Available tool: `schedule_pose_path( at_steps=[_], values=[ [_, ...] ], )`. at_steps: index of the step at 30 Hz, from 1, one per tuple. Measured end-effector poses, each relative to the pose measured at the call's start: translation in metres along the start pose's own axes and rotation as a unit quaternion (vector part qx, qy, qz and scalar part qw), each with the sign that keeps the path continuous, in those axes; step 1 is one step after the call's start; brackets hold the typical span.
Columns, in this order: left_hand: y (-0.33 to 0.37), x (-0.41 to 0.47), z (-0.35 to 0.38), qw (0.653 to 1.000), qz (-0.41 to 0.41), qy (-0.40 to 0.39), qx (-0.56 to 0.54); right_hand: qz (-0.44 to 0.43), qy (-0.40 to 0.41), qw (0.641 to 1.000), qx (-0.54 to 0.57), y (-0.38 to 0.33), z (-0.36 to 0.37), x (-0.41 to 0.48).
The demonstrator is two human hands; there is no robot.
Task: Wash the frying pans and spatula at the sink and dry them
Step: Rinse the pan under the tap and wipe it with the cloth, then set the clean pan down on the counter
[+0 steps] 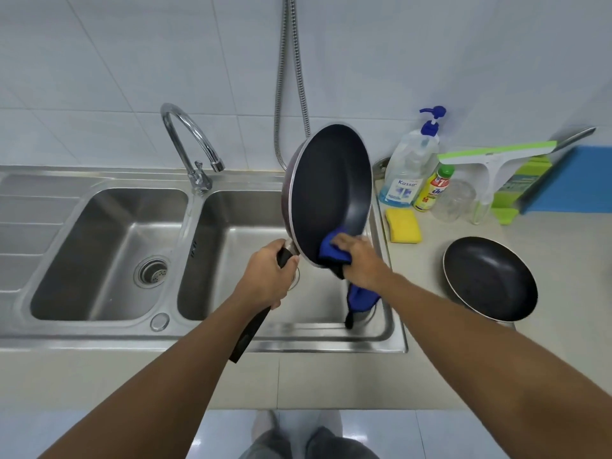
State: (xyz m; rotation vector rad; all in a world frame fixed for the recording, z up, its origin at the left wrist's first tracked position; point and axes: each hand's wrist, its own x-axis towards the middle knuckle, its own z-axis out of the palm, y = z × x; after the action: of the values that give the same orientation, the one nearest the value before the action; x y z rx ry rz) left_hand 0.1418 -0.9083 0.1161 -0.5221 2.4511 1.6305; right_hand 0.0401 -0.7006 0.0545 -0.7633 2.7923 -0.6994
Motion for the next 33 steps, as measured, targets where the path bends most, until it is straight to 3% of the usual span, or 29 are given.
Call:
schedule_pose_path(
  at_steps=[3, 7, 10, 13, 17, 21, 23, 26, 29, 31, 33],
  values=[
    [-0.002, -0.003, 0.013, 1.0, -0.003, 0.019, 0.017, -0.038, 0.012, 0.986, 0.163, -0.026, 0.007, -0.024],
    [-0.008, -0.013, 0.029, 0.999, -0.03, 0.033, -0.02, 0.047, -0.023, 0.976, 0.213, -0.029, -0.016, -0.045],
    [-0.008, -0.025, 0.039, 0.993, -0.065, 0.041, -0.085, 0.123, 0.043, 0.984, 0.124, -0.021, -0.047, -0.053],
    [-0.01, -0.034, 0.047, 0.984, -0.091, 0.045, -0.144, 0.23, 0.087, 0.969, -0.001, 0.001, -0.079, -0.058],
    [-0.009, -0.041, 0.051, 0.971, -0.108, 0.05, -0.209, 0.265, -0.092, 0.954, -0.101, 0.038, -0.069, -0.07],
    [-0.006, -0.053, 0.053, 0.962, -0.107, 0.046, -0.247, 0.171, -0.164, 0.959, -0.155, 0.062, 0.002, -0.109],
    [-0.008, -0.059, 0.051, 0.962, -0.104, 0.036, -0.248, 0.158, -0.152, 0.969, -0.117, 0.072, 0.019, -0.122],
    [-0.01, -0.07, 0.049, 0.97, -0.087, 0.018, -0.227, 0.223, -0.143, 0.964, -0.031, 0.074, 0.008, -0.108],
    [-0.011, -0.082, 0.048, 0.976, -0.071, -0.003, -0.208, 0.293, -0.076, 0.942, 0.147, 0.056, -0.027, -0.081],
    [-0.008, -0.088, 0.051, 0.977, -0.063, -0.022, -0.201, 0.352, 0.038, 0.88, 0.317, 0.042, -0.049, -0.072],
    [-0.005, -0.094, 0.058, 0.977, -0.055, -0.04, -0.202, 0.34, 0.123, 0.815, 0.454, 0.031, -0.059, -0.073]
  ],
)
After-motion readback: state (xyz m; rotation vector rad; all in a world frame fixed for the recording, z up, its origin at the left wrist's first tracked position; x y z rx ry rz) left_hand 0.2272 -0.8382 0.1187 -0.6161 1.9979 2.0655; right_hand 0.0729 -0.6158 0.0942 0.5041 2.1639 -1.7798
